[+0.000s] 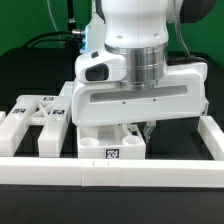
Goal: Assemble chair
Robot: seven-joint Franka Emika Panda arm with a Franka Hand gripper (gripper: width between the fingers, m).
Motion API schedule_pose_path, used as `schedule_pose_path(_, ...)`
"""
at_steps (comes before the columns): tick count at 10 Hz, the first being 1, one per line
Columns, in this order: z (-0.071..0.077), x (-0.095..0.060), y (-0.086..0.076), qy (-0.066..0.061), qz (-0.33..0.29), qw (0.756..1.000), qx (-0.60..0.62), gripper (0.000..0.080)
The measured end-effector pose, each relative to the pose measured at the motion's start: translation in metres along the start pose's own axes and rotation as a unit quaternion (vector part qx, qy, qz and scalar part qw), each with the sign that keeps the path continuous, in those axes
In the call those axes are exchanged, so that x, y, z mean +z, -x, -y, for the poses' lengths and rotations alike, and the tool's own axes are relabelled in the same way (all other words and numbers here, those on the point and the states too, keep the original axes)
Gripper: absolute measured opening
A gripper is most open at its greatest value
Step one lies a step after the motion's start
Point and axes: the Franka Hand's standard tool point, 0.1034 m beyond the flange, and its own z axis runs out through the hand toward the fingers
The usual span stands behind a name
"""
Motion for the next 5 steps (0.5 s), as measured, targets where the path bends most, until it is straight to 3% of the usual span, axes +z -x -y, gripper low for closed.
schedule_pose_path(4, 0.002, 0.000, -0.001, -0.001, -0.001, 1.000, 0.004, 0.0031)
schedule_pose_path(5, 0.015, -0.001, -0.003, -0.003, -0.002, 1.000, 0.011, 0.0031)
